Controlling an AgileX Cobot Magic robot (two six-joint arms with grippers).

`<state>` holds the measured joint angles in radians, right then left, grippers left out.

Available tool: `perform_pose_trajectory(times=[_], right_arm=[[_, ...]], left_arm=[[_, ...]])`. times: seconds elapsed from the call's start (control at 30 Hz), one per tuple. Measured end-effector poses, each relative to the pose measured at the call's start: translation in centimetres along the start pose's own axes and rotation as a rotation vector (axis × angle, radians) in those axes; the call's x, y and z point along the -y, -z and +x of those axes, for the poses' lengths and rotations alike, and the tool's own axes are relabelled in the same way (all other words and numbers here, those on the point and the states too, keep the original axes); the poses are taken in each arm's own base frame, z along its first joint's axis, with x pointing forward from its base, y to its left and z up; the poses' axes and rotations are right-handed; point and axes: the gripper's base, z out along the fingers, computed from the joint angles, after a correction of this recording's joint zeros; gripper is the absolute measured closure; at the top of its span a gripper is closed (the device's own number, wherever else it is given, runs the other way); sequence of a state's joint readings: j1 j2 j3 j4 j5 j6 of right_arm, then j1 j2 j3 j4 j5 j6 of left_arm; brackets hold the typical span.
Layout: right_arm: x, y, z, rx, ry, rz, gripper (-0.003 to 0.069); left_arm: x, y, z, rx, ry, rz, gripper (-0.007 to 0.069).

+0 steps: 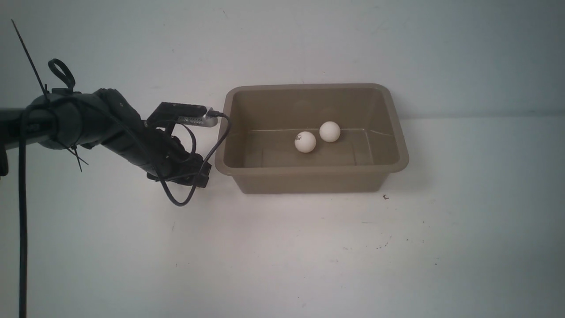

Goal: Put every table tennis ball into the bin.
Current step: Use the left arm to clamp the table tennis ball closest to it, then use the left arm to put the table tennis ball into the box

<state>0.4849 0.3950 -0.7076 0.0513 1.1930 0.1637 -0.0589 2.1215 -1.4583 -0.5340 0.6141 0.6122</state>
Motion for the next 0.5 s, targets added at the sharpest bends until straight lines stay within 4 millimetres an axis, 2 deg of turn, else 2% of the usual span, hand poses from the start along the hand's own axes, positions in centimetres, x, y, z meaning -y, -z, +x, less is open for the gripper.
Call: perform_pose_trajectory(times=[0.03,0.17,0.2,0.27,0.33,0.37,0.43,0.47,0.5], right_arm=[[0.0,0.0,0.0,0.000,0.001,0.002,0.0676],[0.2,0.0,0.0,0.005,0.011,0.020,0.0676],[0.3,0.0,-0.1,0.007,0.015,0.029,0.0676],[0.4,0.0,-0.1,0.008,0.021,0.040,0.0676],[0.4,0.0,-0.1,0.009,0.023,0.045,0.0676],[0.4,0.0,-0.1,0.010,0.023,0.045,0.0676],[0.4,0.0,-0.1,0.012,0.024,0.044,0.0676],[0.4,0.0,-0.1,0.013,0.024,0.044,0.0676],[0.4,0.0,-0.1,0.015,0.024,0.044,0.0676]], left_arm=[[-0.1,0.6,-0.1,-0.003,0.000,-0.002,0.0272],[-0.2,5.7,-1.3,0.053,-0.004,-0.052,0.0272],[0.2,7.8,-1.8,0.092,-0.013,-0.068,0.0272],[1.8,11.0,-2.7,0.169,-0.054,-0.078,0.0272],[3.1,12.3,-3.1,0.207,-0.086,-0.077,0.0272],[5.6,14.1,-3.8,0.281,-0.144,-0.069,0.0272],[7.8,14.3,-4.3,0.324,-0.186,-0.052,0.0272],[9.6,13.9,-4.4,0.337,-0.210,-0.026,0.0272],[10.5,13.3,-4.5,0.337,-0.223,-0.013,0.0272]])
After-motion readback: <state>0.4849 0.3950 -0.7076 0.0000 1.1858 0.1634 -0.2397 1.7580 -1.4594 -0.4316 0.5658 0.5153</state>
